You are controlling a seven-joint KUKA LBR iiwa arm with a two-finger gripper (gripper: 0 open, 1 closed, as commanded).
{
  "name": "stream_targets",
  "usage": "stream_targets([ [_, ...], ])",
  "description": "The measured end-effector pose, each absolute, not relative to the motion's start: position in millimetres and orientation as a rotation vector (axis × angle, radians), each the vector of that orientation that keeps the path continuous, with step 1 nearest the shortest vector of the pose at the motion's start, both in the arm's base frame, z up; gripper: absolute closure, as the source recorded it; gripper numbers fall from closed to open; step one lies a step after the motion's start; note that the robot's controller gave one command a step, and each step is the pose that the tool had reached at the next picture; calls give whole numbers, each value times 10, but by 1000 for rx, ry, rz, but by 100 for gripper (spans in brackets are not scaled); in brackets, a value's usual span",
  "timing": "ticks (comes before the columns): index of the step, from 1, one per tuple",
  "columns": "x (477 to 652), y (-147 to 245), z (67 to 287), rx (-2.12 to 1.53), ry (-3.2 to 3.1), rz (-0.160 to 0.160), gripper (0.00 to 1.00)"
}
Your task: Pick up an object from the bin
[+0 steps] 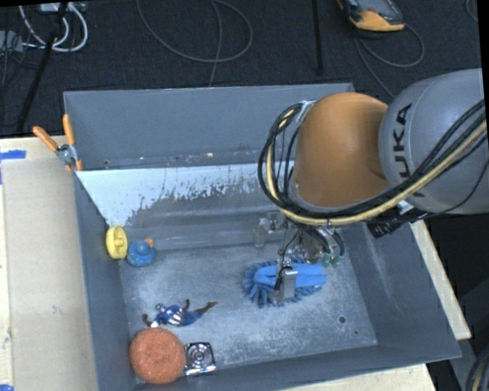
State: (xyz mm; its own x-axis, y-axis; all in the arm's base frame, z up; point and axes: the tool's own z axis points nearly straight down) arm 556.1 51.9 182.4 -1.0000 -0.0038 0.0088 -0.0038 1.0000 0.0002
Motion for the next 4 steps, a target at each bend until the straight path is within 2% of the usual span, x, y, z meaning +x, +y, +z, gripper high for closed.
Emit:
stream_targets([
  [1, 5577, 517, 1869, 4, -3141, -1, 0],
  [2, 5568, 403, 1451, -35, -3149, -3, 0],
  [3, 5716, 124, 1017, -233, -3133, 0, 100],
  [4, 5716, 123, 1017, -233, -3133, -1, 100],
])
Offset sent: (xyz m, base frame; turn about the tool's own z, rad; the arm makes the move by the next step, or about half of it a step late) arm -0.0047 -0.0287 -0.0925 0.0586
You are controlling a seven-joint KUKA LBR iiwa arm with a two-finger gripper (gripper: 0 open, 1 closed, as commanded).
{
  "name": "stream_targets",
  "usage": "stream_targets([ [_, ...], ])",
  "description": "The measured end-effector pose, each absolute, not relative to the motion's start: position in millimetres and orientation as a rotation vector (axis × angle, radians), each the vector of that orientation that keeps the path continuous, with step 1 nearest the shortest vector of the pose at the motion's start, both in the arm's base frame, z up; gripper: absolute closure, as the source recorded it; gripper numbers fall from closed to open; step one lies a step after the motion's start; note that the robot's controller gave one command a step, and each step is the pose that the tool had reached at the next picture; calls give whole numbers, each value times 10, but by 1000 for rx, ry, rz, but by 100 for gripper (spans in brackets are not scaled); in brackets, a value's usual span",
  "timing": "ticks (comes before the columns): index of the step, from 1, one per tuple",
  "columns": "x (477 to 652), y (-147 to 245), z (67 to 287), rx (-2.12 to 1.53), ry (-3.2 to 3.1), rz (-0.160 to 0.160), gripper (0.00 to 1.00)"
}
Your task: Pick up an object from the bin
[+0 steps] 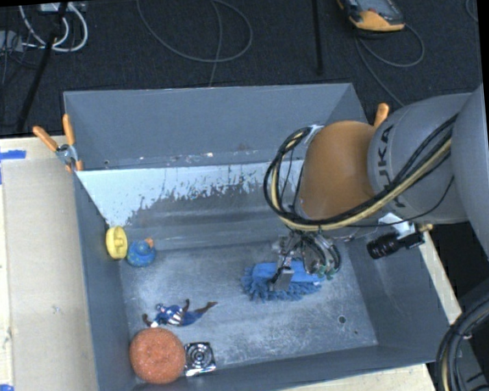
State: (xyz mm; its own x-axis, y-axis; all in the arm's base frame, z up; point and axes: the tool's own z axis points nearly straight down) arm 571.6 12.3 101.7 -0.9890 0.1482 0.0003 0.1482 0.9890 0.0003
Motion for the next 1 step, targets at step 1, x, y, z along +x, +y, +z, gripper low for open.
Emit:
stream_targets([
  [1, 5500, 245, 2344, -176, -3138, -1, 100],
])
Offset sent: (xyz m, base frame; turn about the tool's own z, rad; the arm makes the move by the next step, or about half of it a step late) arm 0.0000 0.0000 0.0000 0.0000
